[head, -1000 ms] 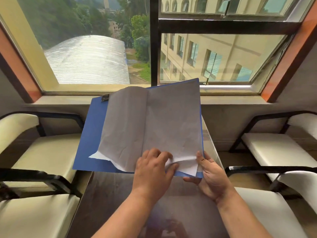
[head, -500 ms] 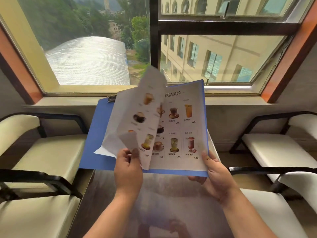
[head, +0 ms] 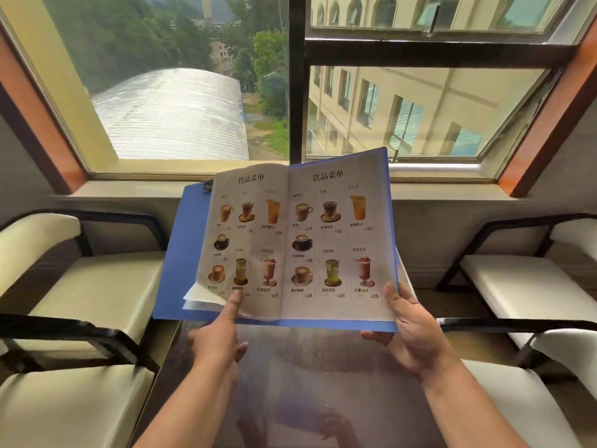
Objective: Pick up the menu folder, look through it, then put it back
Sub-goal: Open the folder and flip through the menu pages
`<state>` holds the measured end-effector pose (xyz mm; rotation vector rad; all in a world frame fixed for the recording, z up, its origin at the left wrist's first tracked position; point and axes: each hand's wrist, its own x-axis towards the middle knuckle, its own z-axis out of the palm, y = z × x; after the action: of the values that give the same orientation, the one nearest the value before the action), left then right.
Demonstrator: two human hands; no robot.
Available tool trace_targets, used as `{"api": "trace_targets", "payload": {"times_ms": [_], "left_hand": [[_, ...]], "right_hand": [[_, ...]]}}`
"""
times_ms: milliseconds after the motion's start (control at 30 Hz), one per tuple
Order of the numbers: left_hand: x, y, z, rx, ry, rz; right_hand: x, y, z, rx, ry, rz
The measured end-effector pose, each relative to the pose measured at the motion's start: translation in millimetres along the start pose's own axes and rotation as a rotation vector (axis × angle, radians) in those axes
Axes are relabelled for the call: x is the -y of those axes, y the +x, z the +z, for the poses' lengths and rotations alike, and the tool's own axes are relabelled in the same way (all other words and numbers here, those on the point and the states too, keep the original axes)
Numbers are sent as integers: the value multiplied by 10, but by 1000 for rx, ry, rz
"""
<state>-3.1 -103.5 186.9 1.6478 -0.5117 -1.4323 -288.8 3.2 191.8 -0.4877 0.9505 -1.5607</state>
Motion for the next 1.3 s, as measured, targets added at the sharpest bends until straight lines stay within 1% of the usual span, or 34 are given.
{"api": "trace_targets", "payload": {"times_ms": [67, 100, 233, 467, 533, 600, 700, 767, 867, 967, 1067, 1133, 1200, 1300], "left_hand": [[-1, 54, -30, 116, -185, -126], [3, 78, -47, 169, -258, -146], [14, 164, -114, 281, -502, -79], [36, 221, -131, 336, -461, 44], [14, 200, -143, 325, -422, 103], [1, 163, -152, 290, -326, 207], [8, 36, -144, 267, -38, 456], [24, -68, -138, 333, 126, 584], [38, -124, -136, 462, 313, 713], [33, -129, -148, 517, 527, 834], [14, -154, -130, 581, 564, 884], [10, -157, -85, 532, 511, 901], [-7, -178, -24, 473, 445, 869], [-14, -155, 41, 399, 466, 812]], "right_hand": [[-7, 14, -14, 4, -4, -1], [-10, 19, -24, 6, -4, -1], [-26, 53, -64, -9, 2, 0], [-46, 89, -25, -87, -35, -5], [-53, 102, -15, -96, -36, -8], [-50, 102, 14, -101, -38, -7], [-52, 95, 47, -105, -37, -6], [-54, 90, 65, -110, -37, -4], [-61, 77, 114, -97, -58, 1], [-59, 72, 156, -78, -59, 3], [-62, 63, 198, -49, -51, -22], [-60, 41, 259, -17, -74, -53], [-75, 40, 285, 13, -81, -59], [-88, 38, 275, 46, -79, -31]]}}
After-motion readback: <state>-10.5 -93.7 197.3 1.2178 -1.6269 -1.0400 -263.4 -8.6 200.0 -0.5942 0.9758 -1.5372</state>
